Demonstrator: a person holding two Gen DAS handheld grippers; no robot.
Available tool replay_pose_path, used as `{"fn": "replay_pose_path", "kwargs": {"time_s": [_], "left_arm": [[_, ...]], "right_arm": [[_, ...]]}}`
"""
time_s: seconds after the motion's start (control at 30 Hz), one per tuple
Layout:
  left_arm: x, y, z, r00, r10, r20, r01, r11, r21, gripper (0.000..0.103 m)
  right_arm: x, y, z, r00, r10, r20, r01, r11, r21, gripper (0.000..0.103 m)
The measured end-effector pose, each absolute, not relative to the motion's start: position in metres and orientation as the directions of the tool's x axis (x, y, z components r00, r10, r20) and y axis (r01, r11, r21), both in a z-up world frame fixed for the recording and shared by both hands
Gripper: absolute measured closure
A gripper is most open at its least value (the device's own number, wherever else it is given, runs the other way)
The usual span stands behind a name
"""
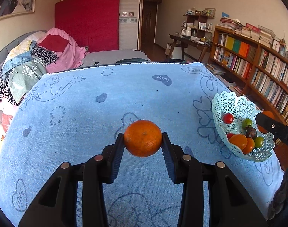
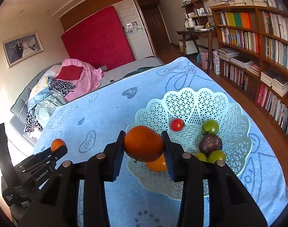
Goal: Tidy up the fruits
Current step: 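Carry both oranges over the white basket with both tools, then lower both oranges into the basket and open both tools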
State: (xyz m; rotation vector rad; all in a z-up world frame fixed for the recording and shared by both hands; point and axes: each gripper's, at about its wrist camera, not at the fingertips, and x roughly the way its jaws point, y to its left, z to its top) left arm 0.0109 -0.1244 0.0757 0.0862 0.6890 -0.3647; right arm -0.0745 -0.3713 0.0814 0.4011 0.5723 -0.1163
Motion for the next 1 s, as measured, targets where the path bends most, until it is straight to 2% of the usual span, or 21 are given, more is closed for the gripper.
{"fn": "replay_pose_path", "kwargs": {"time_s": [0.53, 1.0], "left_arm": [[0.008, -0.163, 0.08, 0.689, -0.335, -0.643, 0.418, 0.908, -0.025, 0.063], [0.01, -0.222, 0.086, 0.647, -0.419, -0.637, 0.533, 0.846, -0.014, 0.063]], "right_arm": [[-0.062, -0.417, 0.061, 0.803, -0.025, -0.595, 0.282, 0.896, 0.343, 0.064], [-0.073, -0.434, 0.06, 0.818, -0.049, -0.574, 0.297, 0.89, 0.346, 0.064]]}}
